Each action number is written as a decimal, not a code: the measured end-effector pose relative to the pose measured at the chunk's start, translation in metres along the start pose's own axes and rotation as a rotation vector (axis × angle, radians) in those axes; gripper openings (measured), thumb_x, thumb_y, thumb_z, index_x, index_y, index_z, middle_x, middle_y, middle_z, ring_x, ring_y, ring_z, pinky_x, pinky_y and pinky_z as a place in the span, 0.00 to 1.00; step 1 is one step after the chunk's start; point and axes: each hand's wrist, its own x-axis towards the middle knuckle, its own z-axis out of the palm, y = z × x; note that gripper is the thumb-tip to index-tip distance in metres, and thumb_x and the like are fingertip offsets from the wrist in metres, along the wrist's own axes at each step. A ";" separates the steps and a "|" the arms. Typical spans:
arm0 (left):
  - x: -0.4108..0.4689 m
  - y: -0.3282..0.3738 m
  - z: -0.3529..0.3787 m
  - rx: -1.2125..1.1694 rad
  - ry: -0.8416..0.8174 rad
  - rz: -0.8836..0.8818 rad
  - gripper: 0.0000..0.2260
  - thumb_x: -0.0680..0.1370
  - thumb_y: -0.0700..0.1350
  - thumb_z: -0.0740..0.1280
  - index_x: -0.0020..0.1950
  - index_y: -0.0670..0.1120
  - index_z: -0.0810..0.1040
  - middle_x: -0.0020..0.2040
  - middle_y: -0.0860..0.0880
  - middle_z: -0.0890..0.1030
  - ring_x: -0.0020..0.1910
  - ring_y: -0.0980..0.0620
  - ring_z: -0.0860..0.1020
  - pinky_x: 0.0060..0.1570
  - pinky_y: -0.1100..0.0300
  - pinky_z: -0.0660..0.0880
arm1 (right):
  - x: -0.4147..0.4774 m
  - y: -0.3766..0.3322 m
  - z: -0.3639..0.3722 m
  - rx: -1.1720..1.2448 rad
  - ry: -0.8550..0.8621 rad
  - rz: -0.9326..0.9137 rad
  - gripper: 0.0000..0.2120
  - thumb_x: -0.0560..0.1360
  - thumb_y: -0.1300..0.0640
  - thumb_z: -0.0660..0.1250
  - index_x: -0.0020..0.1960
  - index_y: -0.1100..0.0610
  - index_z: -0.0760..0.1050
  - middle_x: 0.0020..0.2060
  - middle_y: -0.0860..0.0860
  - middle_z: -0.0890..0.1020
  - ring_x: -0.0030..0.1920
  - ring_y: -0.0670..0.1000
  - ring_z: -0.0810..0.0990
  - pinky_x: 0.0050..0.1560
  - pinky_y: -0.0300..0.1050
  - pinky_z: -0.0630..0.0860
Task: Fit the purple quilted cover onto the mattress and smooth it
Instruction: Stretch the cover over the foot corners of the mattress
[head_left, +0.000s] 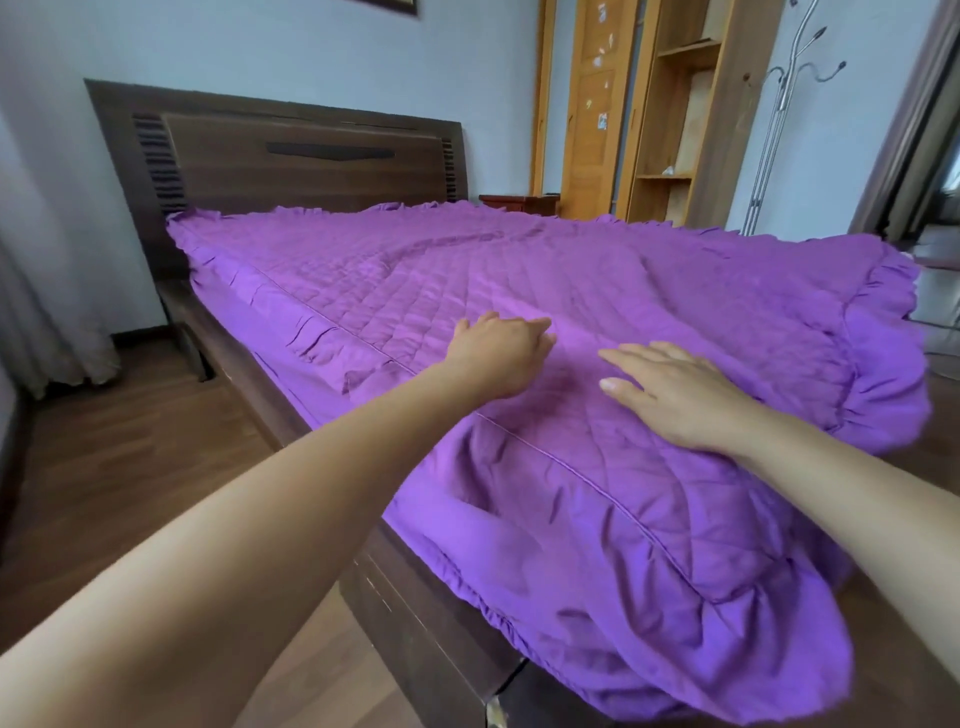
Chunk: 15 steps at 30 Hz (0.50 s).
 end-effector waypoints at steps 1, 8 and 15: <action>0.010 0.004 0.001 -0.016 -0.049 0.015 0.19 0.82 0.54 0.48 0.70 0.53 0.65 0.70 0.48 0.69 0.70 0.41 0.63 0.65 0.39 0.60 | 0.007 0.005 0.001 0.006 -0.036 0.012 0.27 0.79 0.39 0.48 0.76 0.45 0.53 0.76 0.46 0.57 0.75 0.55 0.55 0.72 0.56 0.55; 0.047 0.025 0.033 -0.044 -0.251 0.070 0.22 0.81 0.59 0.45 0.75 0.60 0.52 0.78 0.53 0.50 0.76 0.42 0.45 0.68 0.31 0.45 | 0.027 0.048 0.018 0.068 -0.213 0.064 0.29 0.79 0.40 0.49 0.76 0.52 0.56 0.76 0.52 0.58 0.75 0.53 0.58 0.73 0.50 0.54; 0.108 0.016 0.055 -0.003 -0.324 0.115 0.26 0.79 0.64 0.45 0.76 0.59 0.52 0.77 0.52 0.54 0.76 0.44 0.52 0.71 0.37 0.49 | 0.078 0.065 0.008 0.002 -0.066 0.275 0.30 0.77 0.34 0.47 0.75 0.47 0.54 0.76 0.55 0.52 0.71 0.65 0.58 0.68 0.58 0.59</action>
